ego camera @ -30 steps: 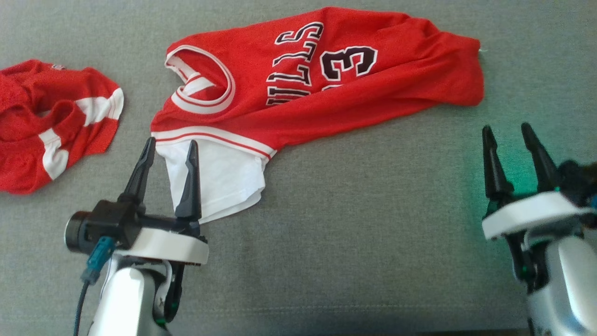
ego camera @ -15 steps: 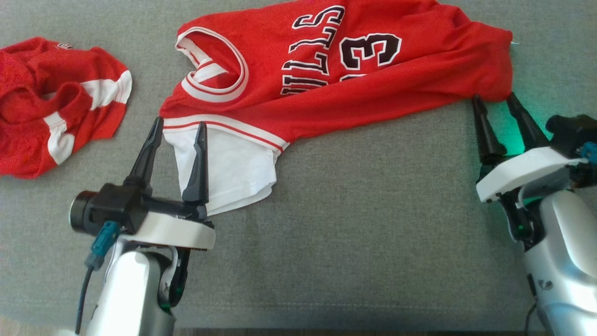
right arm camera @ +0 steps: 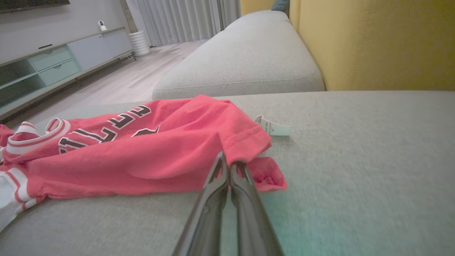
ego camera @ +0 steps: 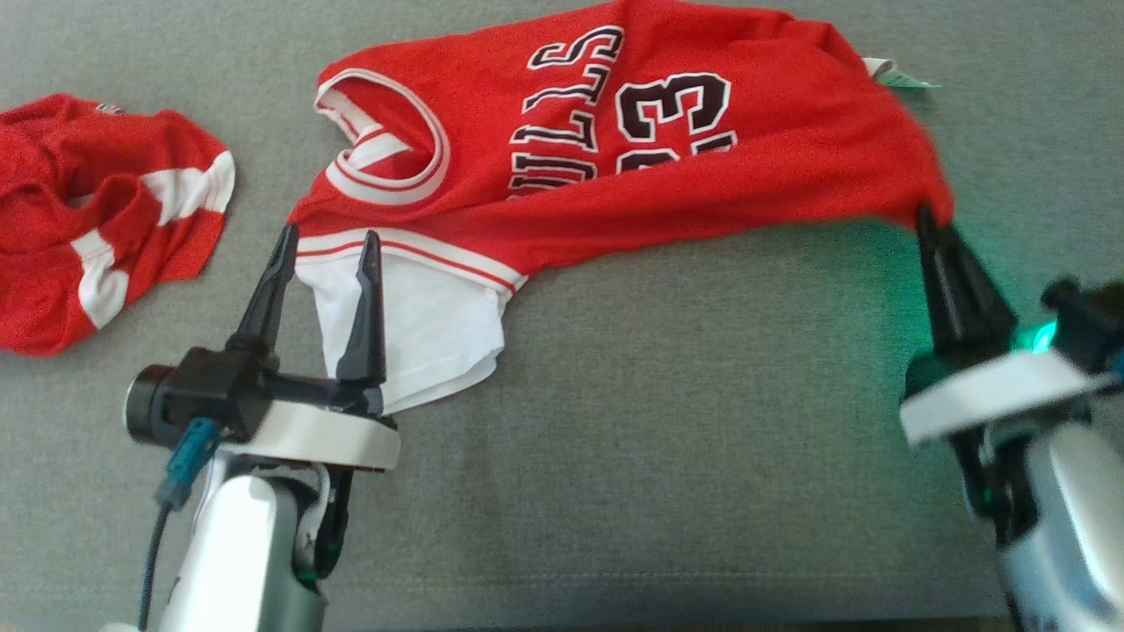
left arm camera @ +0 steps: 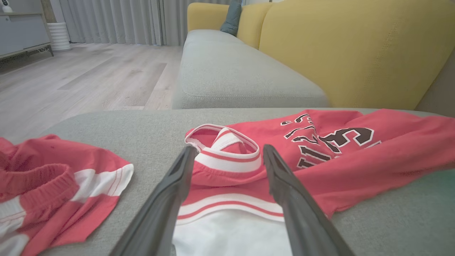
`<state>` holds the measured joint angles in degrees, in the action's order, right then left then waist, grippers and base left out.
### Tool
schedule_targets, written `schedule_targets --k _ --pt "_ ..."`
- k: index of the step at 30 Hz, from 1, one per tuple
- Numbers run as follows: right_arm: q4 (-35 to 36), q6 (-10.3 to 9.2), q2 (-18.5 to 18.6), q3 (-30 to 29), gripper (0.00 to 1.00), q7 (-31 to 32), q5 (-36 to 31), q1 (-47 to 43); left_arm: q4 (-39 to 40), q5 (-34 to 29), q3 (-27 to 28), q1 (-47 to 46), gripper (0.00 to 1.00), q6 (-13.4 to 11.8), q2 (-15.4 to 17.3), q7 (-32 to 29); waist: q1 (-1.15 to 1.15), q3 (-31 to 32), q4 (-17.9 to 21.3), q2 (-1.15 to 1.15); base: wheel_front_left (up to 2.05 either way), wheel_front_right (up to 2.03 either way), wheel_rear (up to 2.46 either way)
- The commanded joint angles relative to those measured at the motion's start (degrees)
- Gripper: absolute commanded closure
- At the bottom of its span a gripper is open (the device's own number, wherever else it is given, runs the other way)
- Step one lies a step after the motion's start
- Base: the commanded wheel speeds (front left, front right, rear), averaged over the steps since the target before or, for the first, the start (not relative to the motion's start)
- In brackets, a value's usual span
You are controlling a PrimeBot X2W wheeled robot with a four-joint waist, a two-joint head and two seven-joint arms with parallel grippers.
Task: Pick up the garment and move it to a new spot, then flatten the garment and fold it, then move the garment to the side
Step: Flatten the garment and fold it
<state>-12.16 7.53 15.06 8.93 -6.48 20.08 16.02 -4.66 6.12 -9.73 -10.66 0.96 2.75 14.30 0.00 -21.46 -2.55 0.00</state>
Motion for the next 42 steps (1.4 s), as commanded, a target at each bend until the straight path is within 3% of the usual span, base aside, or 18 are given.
schedule_targets --k 1,9,13,20,30,31,32,33,37,42 --pt "3.67 -0.04 -0.04 0.48 1.0 0.61 -0.71 -2.85 1.86 -0.31 2.42 -0.04 0.0 -0.32 0.23 0.7 0.0 0.59 0.65 0.0 0.0 0.0 0.0" --pt "23.97 -0.04 -2.4 -3.12 1.0 8.72 -2.72 -15.46 2.05 -0.58 3.41 1.17 0.0 -0.19 0.37 0.7 0.0 1.89 2.16 0.0 0.0 0.0 0.0" --pt "27.77 -0.04 -3.0 -4.93 1.0 12.84 -2.19 -16.61 2.23 -0.65 3.25 1.09 0.0 -0.17 0.34 0.7 0.0 1.88 2.06 0.0 0.0 0.0 0.0" --pt "20.23 -0.04 -0.64 -5.75 1.0 13.8 0.59 -8.75 2.32 -0.47 2.03 -0.84 0.0 0.36 0.27 0.7 0.0 -0.84 -0.72 0.0 0.0 0.0 0.0" --pt "-0.05 -0.04 1.64 -4.95 1.0 9.95 4.35 7.13 1.82 0.17 0.64 -3.58 0.0 0.29 0.18 0.7 0.0 -4.62 -4.18 0.0 0.0 0.0 0.0" --pt "-1.53 -0.04 1.63 -4.51 0.9 9.13 4.79 8.29 1.73 0.22 0.56 -3.69 0.0 0.29 0.17 0.7 0.0 -4.63 -4.3 0.0 0.0 0.0 0.0" --pt "-2.99 -0.04 1.65 -4.07 0.52 8.55 5.12 9.1 1.63 0.26 0.54 -3.74 0.0 0.27 0.17 0.7 0.0 -4.57 -4.34 0.0 0.0 0.0 0.0" --pt "-4.24 -0.04 1.72 -3.66 0.0 7.98 5.22 9.6 1.55 0.29 0.55 -3.73 0.0 0.23 0.17 0.7 0.0 -4.48 -4.32 0.0 0.0 0.0 0.0" --pt "-6.48 -0.04 1.85 -4.15 0.0 4.3 3.57 8.71 1.21 0.38 0.98 -3.01 0.0 -0.08 0.16 0.7 0.0 -3.15 -3.66 0.0 0.0 0.0 0.0" --pt "-1.71 -0.04 0.33 -7.13 0.0 0.06 -2.72 3.79 1.17 0.42 2.68 -0.92 0.0 -0.73 0.26 0.7 0.0 -0.72 -1.36 0.0 0.0 0.0 0.0"
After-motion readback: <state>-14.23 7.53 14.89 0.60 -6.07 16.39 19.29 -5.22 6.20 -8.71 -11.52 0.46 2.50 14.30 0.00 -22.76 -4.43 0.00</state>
